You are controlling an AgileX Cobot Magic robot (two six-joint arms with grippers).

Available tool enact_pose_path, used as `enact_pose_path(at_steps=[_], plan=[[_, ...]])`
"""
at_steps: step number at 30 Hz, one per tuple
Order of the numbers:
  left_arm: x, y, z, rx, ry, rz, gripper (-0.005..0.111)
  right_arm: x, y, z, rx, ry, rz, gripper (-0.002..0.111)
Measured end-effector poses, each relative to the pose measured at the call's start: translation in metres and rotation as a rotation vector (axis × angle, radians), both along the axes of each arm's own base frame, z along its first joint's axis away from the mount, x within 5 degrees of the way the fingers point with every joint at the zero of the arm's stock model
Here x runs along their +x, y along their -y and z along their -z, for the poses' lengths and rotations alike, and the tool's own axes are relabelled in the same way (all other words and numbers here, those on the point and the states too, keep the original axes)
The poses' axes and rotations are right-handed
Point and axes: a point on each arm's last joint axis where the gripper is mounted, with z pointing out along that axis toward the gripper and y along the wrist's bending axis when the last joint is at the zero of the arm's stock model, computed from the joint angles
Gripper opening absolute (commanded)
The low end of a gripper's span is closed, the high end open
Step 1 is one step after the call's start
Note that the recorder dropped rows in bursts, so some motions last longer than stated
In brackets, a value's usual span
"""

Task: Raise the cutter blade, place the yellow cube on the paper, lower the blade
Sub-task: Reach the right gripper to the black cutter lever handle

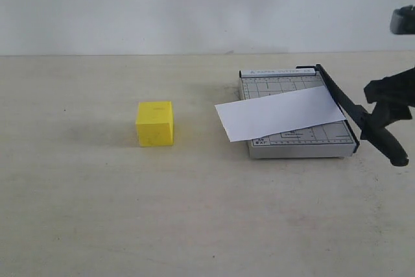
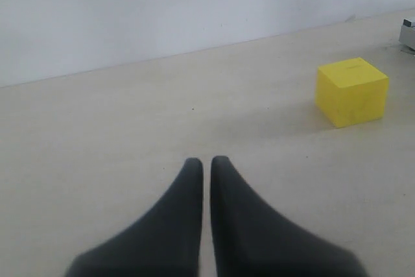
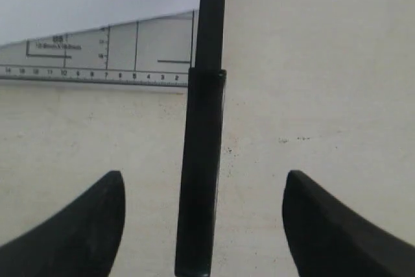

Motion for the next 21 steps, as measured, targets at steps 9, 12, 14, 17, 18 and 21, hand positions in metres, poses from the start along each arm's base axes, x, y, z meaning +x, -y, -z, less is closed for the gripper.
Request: enact_pose_path(at_steps=[9,12,14,17,18,21], plan=[[0.0,0.0,0.0,0.0,0.0,0.0,0.004,0.01,-0.001,0.032,-0.014,-0.13,-0.036,0.065],[0.0,0.0,0.0,0.0,0.0,0.0,0.004,0.011,-0.001,0.036,-0.016,-0.146,-0.042,0.065],[0.0,0.0,0.0,0.0,0.0,0.0,0.004,0.011,-0.001,0.037,-0.016,-0.15,-0.043,0.064],[0.0,0.0,0.0,0.0,0.0,0.0,0.004,0.011,-0.001,0.038,-0.017,-0.152,-0.044,0.05],[0.0,0.0,0.0,0.0,0.0,0.0,0.004,0.012,-0.001,0.038,-0.017,-0.15,-0.044,0.043],[0.0,0.0,0.0,0.0,0.0,0.0,0.004,0.013,-0.001,0.038,-0.017,-0.143,-0.043,0.023]])
